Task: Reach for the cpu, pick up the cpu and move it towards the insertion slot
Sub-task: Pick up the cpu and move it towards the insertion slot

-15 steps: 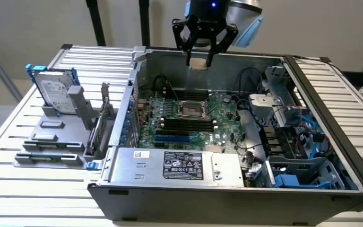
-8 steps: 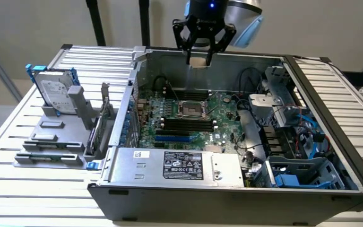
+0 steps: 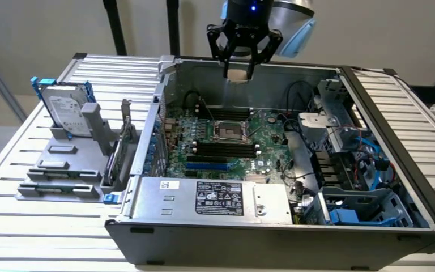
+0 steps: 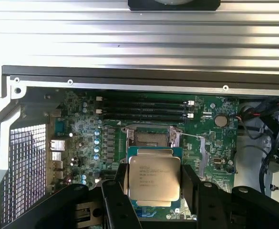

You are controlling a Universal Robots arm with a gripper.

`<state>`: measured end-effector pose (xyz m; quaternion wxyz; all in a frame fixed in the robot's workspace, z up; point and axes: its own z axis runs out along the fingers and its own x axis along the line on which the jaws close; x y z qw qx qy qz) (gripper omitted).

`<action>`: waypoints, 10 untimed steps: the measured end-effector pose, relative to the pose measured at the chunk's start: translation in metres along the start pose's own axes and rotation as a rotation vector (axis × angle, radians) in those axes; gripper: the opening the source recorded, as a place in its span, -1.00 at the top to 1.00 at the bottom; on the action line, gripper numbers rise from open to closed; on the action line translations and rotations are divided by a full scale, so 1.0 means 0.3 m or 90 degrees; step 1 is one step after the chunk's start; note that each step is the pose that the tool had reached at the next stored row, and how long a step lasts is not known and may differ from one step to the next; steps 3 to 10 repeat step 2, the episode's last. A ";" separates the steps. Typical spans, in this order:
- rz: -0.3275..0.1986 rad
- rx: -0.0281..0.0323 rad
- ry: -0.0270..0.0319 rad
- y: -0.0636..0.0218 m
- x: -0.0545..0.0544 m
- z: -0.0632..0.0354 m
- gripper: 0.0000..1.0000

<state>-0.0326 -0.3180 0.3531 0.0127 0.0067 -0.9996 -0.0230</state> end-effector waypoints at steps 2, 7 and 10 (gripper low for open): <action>0.000 0.0000 0.0000 0.000 0.000 0.000 -0.08; 0.000 0.0000 0.0000 0.000 0.000 0.000 -0.08; 0.000 0.0000 0.0000 0.000 0.000 0.000 -0.08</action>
